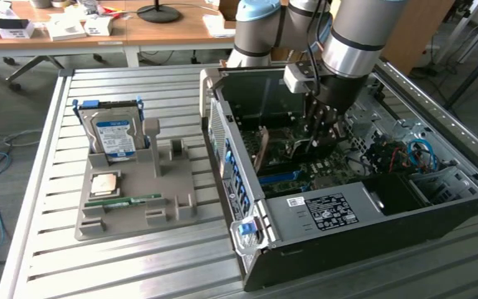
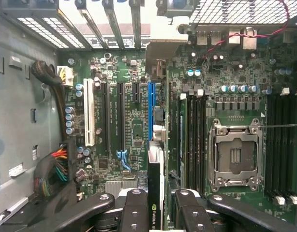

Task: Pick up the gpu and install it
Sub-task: 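Insert the gpu into the slot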

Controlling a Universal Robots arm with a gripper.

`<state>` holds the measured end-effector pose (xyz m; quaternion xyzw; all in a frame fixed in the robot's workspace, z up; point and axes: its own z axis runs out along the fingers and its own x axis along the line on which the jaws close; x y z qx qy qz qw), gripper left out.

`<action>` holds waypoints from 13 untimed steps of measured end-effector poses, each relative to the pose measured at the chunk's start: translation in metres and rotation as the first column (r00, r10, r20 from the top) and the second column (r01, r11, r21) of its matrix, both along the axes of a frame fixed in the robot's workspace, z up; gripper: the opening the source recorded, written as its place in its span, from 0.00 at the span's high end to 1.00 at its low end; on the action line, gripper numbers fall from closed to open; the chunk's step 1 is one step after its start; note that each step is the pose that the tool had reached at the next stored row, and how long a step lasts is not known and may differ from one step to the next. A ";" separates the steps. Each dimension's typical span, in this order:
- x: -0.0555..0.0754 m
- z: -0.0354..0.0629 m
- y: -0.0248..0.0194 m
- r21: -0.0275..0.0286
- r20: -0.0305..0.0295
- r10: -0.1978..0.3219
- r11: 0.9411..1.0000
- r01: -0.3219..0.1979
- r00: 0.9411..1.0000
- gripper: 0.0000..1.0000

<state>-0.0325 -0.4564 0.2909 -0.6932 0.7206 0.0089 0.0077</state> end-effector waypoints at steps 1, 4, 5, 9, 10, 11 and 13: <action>0.000 -0.0010 0.0000 0.000 0.000 0.000 1.000 0.000 1.000 0.74; -0.001 -0.0038 0.0000 0.000 0.000 0.001 1.000 -0.001 1.000 0.74; -0.001 -0.0040 0.0000 0.000 0.000 0.001 1.000 -0.001 1.000 0.74; -0.003 -0.0042 0.0000 0.000 0.000 0.001 1.000 -0.001 1.000 0.74; -0.004 -0.0043 0.0000 0.000 0.000 0.001 1.000 -0.001 1.000 0.74; -0.005 -0.0044 -0.0001 0.000 0.000 0.001 1.000 -0.001 1.000 0.74; -0.006 -0.0044 -0.0004 0.000 0.000 0.001 1.000 -0.001 1.000 0.74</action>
